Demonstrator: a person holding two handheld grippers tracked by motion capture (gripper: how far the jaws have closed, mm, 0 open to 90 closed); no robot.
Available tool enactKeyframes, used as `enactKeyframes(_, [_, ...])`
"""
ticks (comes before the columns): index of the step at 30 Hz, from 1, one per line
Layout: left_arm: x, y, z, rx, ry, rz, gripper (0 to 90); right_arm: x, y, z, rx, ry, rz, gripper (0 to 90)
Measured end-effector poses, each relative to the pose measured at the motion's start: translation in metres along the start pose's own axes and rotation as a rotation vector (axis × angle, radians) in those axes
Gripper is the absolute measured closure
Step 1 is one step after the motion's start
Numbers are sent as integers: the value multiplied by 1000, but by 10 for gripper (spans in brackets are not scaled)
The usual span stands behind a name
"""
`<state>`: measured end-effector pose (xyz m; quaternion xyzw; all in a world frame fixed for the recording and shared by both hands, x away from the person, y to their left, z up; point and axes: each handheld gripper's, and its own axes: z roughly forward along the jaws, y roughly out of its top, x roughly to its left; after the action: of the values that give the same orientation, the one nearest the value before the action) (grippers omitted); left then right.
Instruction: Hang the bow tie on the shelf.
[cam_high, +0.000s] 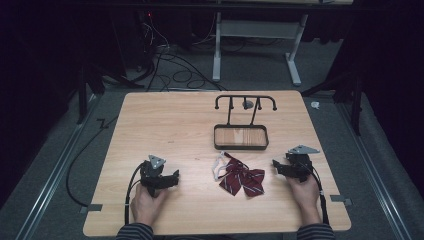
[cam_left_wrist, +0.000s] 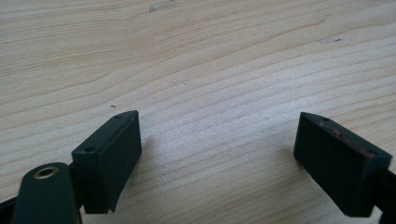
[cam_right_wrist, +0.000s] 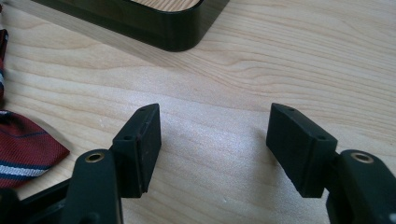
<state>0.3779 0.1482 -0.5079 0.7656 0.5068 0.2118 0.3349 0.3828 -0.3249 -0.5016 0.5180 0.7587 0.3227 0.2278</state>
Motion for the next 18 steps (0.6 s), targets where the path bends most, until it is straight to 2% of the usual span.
enactKeyframes(13, [0,-1,-1,0,-1,-5,158,2,0,-1,-6,-4,2,443])
enactKeyframes(18, [0,-1,-1,0,-1,-6,158,5,-1,-2,-10,-28,26,487])
